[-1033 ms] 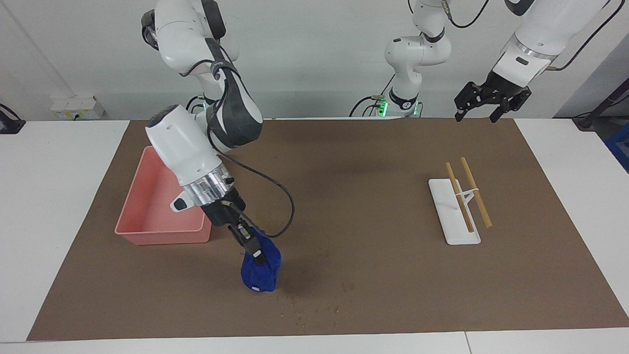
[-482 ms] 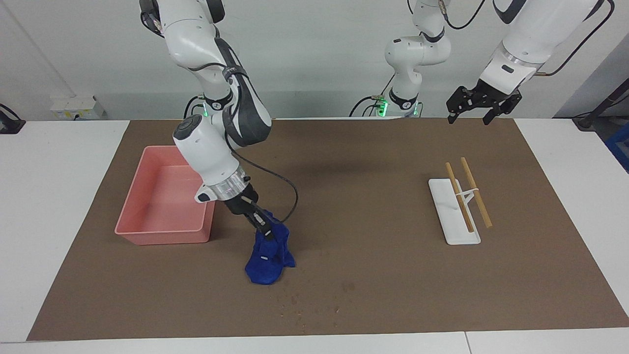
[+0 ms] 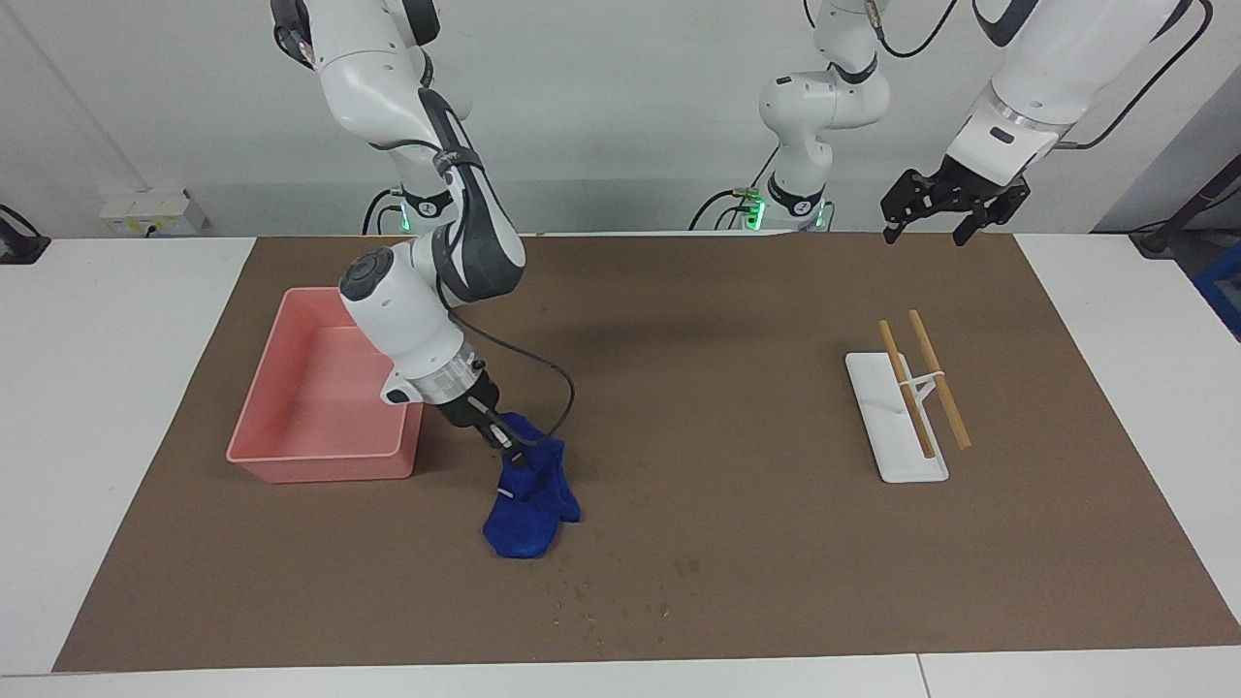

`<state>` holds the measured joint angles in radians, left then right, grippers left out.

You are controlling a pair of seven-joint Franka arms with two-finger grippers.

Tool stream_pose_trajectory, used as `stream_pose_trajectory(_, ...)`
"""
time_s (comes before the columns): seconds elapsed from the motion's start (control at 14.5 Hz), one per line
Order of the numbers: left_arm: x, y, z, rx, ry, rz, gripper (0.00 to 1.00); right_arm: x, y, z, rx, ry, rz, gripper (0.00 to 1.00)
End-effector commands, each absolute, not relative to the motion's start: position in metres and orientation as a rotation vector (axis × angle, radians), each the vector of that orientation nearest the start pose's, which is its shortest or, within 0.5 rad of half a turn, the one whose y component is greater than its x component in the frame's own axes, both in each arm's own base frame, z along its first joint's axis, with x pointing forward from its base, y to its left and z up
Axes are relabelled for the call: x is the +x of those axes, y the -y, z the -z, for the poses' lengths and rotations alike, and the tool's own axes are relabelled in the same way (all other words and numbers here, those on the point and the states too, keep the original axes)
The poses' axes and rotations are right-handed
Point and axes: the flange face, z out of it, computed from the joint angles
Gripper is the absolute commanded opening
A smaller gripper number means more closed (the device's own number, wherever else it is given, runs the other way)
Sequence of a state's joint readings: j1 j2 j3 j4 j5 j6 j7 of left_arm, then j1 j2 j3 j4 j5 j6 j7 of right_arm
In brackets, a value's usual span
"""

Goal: Wipe water with towel using both arms
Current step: 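Press the towel onto the water spill and wipe with the right gripper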

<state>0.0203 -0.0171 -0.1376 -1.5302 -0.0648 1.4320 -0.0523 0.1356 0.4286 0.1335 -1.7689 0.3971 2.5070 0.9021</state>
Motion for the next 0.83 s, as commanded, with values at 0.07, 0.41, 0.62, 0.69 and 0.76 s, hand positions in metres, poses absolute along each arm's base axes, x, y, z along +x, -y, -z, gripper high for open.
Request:
stream_pose_trajectory(0.07,0.521,0.066,-0.643,-3.170,-0.116,-0.147,1.00,0.687,-0.168,-0.336,-2.367,-1.212,0.171,0.00)
stream_pose_trajectory(0.41,0.520,0.067,-0.643,-3.169,-0.119,-0.147,1.00,0.703,-0.177,-0.317,-2.371,-1.155,0.239,0.01)
stream_pose_trajectory(0.62,0.521,0.066,-0.643,-3.170,-0.116,-0.147,1.00,0.701,-0.193,-0.331,-2.415,-1.023,0.313,1.00)
stream_pose_trajectory(0.69,0.521,0.066,-0.643,-3.170,-0.116,-0.147,1.00,0.702,-0.190,-0.337,-2.419,-1.014,0.329,1.00)
stream_pose_trajectory(0.76,0.521,0.066,-0.643,-3.170,-0.116,-0.147,1.00,0.703,-0.187,-0.341,-2.439,-0.986,0.353,1.00)
